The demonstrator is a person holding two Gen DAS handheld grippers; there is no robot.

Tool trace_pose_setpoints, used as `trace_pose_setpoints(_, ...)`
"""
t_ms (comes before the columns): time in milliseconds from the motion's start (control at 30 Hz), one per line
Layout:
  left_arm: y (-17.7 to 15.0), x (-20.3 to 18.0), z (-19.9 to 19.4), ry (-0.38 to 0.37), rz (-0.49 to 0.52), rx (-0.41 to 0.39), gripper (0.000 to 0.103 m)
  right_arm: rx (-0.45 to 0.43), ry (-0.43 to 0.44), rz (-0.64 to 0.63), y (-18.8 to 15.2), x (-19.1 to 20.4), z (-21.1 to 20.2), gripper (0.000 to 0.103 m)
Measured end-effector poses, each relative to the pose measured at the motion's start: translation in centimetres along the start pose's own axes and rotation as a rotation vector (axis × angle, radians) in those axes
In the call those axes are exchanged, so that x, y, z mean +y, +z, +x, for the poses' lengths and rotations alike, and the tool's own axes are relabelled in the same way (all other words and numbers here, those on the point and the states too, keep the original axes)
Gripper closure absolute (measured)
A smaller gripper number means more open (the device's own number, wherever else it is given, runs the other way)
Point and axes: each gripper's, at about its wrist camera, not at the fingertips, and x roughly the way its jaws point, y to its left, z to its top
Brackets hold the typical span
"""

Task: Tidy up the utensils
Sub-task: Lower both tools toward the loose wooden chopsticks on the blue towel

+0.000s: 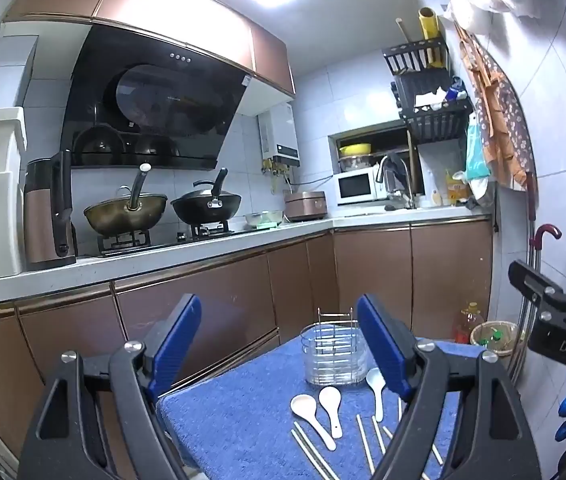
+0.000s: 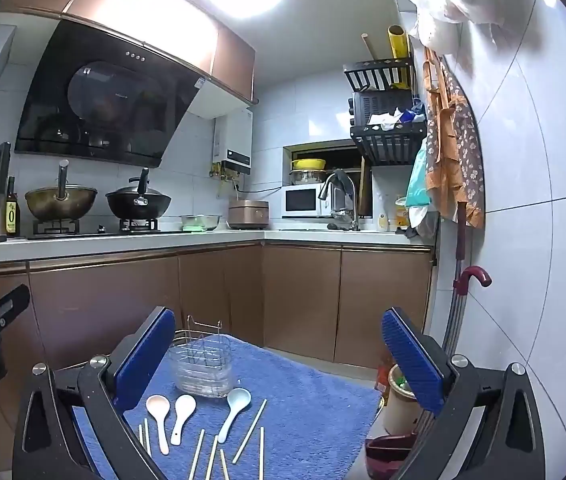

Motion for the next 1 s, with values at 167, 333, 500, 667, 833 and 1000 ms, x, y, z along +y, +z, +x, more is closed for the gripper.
trace_pose_setpoints(167,0.3,1.2,0.6,0.014,-0.069,-0.012,0.024,-0.010,0.002,0.010,-0.4,-0.2,0.4,0.000)
trace_pose_setpoints(333,0.2,3.2,1.2,0.043,-0.167,-0.030,0.024,-0.006,0.003,0.027,-0.8,-1.0,1.1,0.000)
trace_pose_setpoints(500,-0.8,4.0,4.2,0.025,-0.167,0.063,0.024,0.042,0.022,0.042,-1.8,-1.1,3.3,0.000)
trace_pose_setpoints(667,-2.9,3.7,8.4,-0.069,-0.156,0.240,0.024,0.135,0.038,0.010,-3.5,-1.5,6.4,0.000)
trace_pose_setpoints(833,-5.4,3.5,11.6,-0.113,-0.156,0.345,0.024,0.262,0.062,0.020,-5.5,-2.6,9.2,0.000)
trace_pose_setpoints(1000,-8.8,3.9,15.4,-0.181,-0.212,0.515,0.024,0.450,0.088,0.088,-8.8,-4.1,13.2,0.000)
